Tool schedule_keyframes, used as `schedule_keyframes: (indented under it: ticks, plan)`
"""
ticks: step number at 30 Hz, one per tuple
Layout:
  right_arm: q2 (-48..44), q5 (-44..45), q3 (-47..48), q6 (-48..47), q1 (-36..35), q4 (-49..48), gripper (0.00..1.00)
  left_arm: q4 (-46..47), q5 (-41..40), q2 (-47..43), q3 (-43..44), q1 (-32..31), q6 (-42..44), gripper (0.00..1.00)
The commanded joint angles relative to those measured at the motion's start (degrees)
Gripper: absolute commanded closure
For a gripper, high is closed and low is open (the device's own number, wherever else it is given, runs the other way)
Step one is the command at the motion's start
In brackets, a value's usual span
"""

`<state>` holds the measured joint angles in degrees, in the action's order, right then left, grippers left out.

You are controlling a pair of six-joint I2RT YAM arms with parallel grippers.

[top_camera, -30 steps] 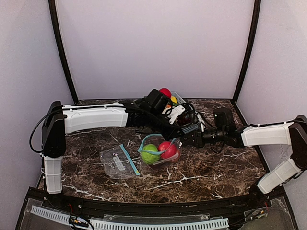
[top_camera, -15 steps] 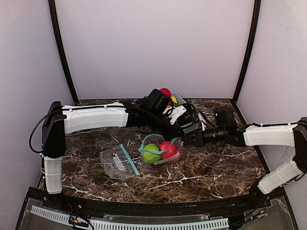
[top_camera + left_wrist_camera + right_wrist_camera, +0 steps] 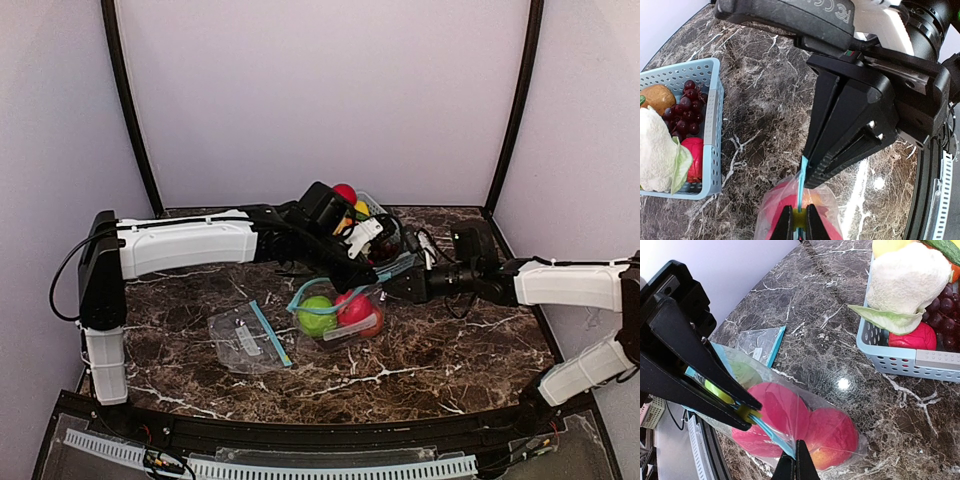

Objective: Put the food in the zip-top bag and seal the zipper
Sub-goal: Zip the zipper of the food storage bag.

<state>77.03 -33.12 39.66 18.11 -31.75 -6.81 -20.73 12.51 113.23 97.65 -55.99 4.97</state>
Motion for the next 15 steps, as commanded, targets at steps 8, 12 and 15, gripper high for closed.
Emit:
schedule_keyframes:
  ticks: [8, 12, 15]
  plan:
    - [-2.18, 8.54, 0.42, 1.14, 2.49, 5.18, 1.0, -8.53, -1.32, -6.73, -4.03, 1.29, 0.99, 0.99]
    - [-2.74, 9.95, 0.63, 1.48, 2.65, 6.31, 1.0, -9.3, -1.81, -7.85, -5.24, 1.37, 1.15, 0.99]
    - [-3.33, 11.34, 0.9, 1.75, 2.82, 7.66, 1.0, -9.97, -2.08, -8.63, -6.15, 1.47, 1.43, 0.99]
